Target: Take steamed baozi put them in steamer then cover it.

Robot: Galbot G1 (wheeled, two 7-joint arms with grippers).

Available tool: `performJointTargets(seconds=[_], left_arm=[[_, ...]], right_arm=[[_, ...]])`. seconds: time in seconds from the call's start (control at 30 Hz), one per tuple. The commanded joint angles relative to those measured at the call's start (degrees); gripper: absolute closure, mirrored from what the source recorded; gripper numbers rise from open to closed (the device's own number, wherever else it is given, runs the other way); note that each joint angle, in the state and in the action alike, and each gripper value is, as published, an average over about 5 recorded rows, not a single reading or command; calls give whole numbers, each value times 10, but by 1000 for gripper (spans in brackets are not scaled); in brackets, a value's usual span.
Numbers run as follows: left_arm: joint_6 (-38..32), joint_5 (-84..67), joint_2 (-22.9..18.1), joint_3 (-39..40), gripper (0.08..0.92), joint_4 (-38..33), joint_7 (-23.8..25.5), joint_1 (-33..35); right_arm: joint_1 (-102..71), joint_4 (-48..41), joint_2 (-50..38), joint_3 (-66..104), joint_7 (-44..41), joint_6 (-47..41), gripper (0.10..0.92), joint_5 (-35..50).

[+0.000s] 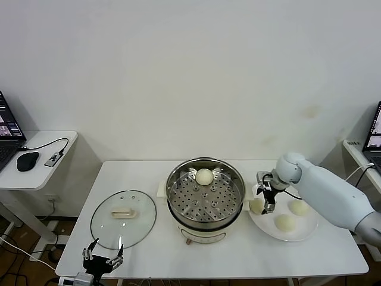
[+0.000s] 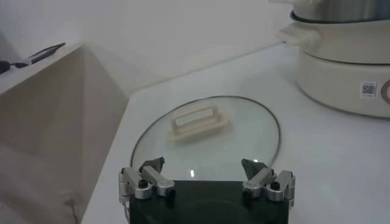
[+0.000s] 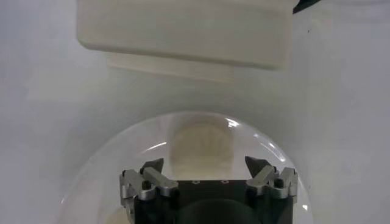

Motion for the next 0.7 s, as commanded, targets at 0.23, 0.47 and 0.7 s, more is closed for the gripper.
performJointTargets(seconds=[0.23,0.47,0.7], left_arm=[[-1,0,0,1,177,2,0,0],[-1,0,0,1,177,3,0,-1],[-1,0,-1,2,177,3,-1,-3]], right_arm=[[-5,-10,6,1,2,3,238,-2],[-4,-11,2,2,-3,2,358,-2],[18,9,-15,-6,-11,-7,403,13]])
